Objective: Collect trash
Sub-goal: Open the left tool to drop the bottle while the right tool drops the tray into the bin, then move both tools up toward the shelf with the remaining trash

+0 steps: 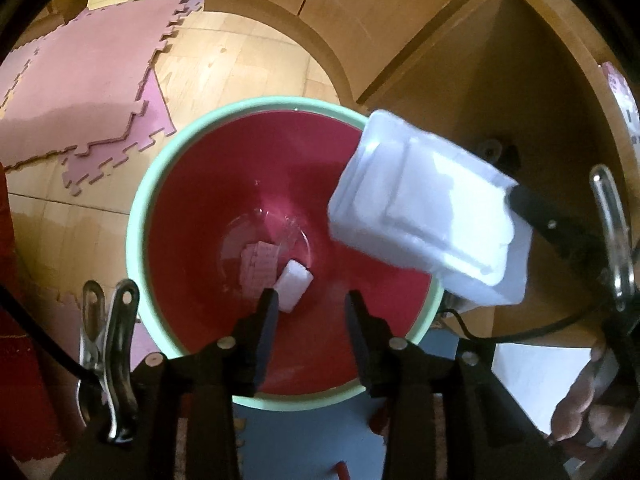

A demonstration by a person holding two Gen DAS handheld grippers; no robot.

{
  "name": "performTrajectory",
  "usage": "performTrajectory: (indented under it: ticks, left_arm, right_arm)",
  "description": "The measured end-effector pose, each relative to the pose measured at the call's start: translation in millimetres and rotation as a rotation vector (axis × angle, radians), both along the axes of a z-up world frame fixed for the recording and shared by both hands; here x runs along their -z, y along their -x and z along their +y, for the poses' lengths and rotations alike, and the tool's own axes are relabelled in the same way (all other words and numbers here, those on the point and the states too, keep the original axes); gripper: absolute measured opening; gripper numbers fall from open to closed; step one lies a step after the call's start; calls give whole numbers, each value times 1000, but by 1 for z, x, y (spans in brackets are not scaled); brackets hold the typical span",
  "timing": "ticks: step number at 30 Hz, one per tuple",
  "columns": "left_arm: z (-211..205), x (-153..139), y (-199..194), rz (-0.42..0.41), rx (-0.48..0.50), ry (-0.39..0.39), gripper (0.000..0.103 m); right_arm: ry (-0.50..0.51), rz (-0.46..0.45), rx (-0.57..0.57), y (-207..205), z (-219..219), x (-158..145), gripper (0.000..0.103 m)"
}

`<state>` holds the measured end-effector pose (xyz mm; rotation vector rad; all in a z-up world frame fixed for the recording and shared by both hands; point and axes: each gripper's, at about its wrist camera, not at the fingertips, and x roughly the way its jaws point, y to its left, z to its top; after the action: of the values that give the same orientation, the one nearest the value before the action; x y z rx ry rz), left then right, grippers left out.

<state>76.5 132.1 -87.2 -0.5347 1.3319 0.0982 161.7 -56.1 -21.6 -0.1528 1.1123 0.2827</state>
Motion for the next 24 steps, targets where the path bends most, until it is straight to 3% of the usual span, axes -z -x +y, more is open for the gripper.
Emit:
performTrajectory:
  ticks: [10, 18, 24]
  left_arm:
    - [9, -6, 4, -11, -30, -47, 36]
    - [13, -12, 12, -26, -53, -69, 36]
    - [9, -16, 12, -42, -35, -77, 36]
  right_arm:
    - [24, 34, -16, 7, 16, 18, 9]
    - [-100, 59, -14, 10, 14, 11, 17]
    - [-122, 26, -57, 24, 19, 0, 22]
